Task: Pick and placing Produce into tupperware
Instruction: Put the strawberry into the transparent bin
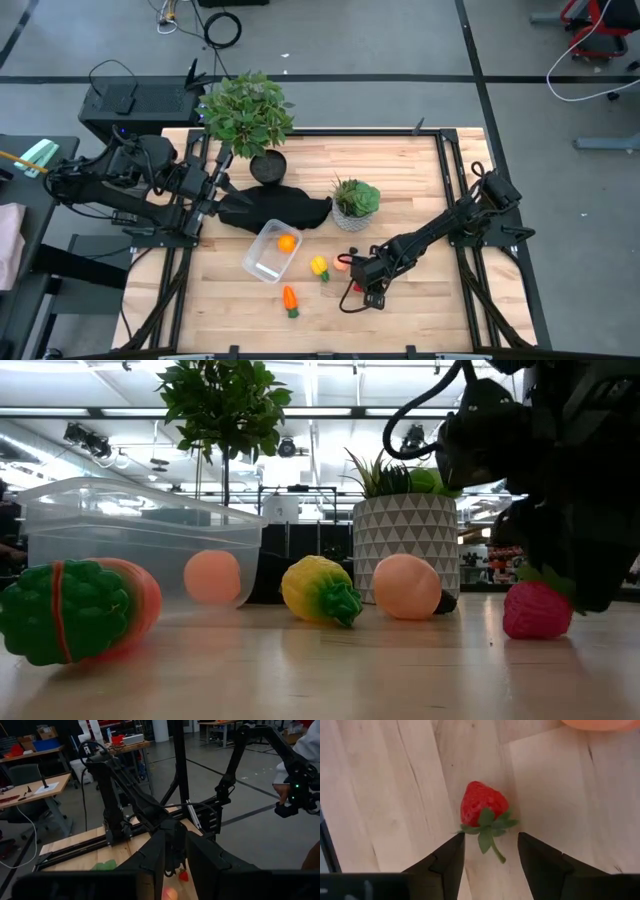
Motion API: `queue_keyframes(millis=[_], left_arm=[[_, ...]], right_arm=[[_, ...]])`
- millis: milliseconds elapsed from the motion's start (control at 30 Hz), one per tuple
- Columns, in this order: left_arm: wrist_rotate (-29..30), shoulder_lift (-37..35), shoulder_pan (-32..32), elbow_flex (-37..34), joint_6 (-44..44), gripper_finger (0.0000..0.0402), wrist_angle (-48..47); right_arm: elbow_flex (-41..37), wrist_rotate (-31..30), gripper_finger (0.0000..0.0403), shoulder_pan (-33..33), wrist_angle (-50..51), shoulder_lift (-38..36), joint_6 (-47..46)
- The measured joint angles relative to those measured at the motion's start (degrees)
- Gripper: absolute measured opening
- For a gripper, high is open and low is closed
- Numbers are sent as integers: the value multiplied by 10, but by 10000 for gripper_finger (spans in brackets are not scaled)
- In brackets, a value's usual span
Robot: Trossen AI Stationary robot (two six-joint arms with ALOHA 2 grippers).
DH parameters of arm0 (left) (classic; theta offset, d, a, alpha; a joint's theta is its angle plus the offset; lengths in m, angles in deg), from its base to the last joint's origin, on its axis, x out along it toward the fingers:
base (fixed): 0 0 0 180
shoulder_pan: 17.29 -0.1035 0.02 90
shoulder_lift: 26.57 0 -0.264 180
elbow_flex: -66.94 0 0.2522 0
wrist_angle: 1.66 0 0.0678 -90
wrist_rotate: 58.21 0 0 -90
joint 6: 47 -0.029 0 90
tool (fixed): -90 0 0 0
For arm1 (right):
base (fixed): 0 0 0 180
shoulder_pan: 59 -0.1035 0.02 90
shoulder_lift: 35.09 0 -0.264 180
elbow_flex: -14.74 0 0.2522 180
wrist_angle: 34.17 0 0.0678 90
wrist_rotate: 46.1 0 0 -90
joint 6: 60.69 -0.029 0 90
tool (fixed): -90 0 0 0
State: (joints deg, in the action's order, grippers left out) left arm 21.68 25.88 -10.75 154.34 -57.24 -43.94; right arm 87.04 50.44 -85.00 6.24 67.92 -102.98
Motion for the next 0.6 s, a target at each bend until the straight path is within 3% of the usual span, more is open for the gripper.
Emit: queue_keyframes(millis=[200, 467, 600], left_arm=[[0, 0, 0, 0, 1, 91, 0], [0, 0, 0, 0, 1, 87, -1], [0, 0, 0, 0, 1, 91, -1]], right_arm=[[0, 6, 143, 0, 3, 1, -1], [0, 26, 14, 0, 3, 1, -2], [0, 33, 11, 0, 6, 1, -17]])
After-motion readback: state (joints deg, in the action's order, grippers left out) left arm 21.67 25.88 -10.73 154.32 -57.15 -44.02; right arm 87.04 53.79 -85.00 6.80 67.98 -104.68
